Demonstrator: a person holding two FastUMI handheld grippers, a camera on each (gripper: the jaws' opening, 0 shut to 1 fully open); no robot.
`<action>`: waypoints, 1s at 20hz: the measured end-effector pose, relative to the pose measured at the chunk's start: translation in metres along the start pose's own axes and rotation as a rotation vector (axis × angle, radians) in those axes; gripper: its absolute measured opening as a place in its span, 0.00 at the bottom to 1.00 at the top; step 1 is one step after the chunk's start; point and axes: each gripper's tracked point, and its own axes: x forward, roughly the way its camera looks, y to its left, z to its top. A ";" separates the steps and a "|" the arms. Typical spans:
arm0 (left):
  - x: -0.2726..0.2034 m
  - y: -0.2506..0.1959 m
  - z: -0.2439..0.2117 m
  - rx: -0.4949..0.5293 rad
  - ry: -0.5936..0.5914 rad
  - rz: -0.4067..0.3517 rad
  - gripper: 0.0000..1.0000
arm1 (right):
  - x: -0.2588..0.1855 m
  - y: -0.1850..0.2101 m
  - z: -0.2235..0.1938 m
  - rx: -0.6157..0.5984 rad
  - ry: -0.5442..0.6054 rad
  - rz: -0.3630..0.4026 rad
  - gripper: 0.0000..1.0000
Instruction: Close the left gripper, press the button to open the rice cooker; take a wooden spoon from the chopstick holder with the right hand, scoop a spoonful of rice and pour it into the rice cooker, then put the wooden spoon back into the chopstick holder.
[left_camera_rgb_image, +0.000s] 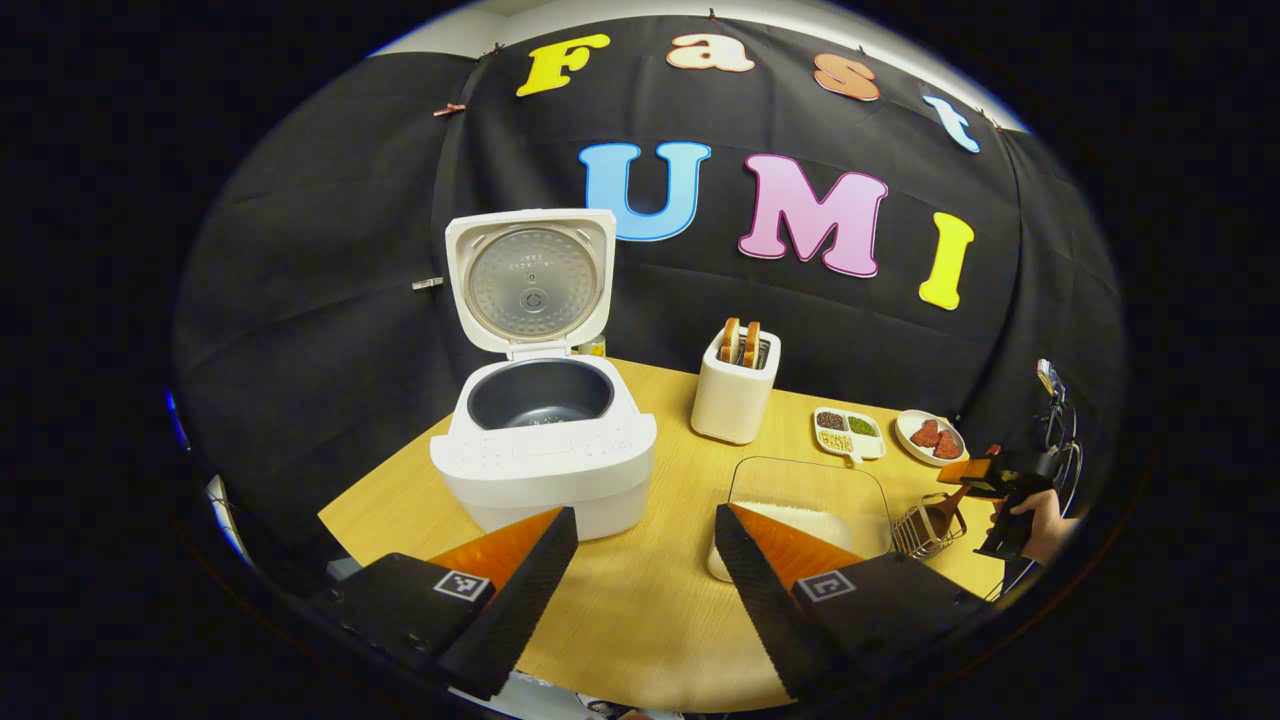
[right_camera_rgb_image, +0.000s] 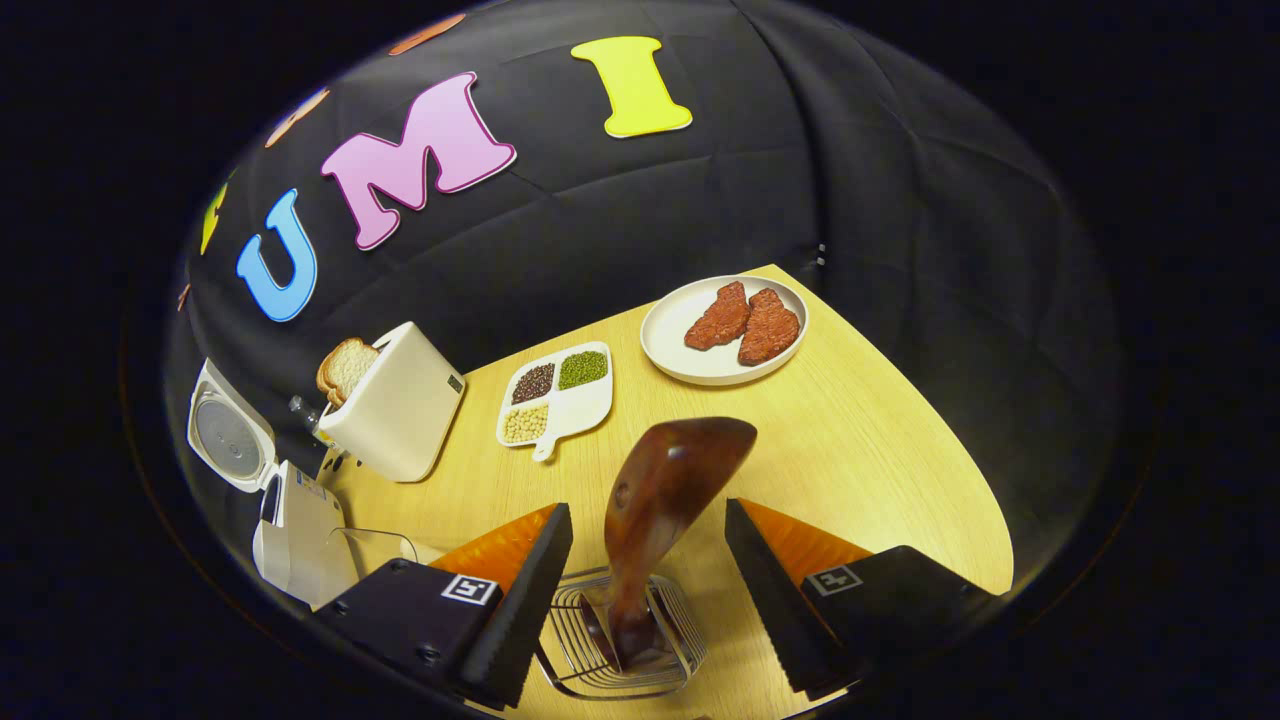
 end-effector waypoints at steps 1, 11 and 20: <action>0.000 -0.003 -0.004 -0.003 0.009 -0.008 0.96 | 0.000 0.002 -0.001 0.009 0.003 0.005 0.90; 0.002 -0.004 -0.023 -0.021 0.043 -0.054 0.96 | -0.019 0.016 0.014 0.032 -0.048 -0.025 0.19; 0.003 0.034 -0.012 -0.047 -0.003 -0.151 0.96 | -0.105 0.083 0.081 -0.088 -0.292 0.015 0.16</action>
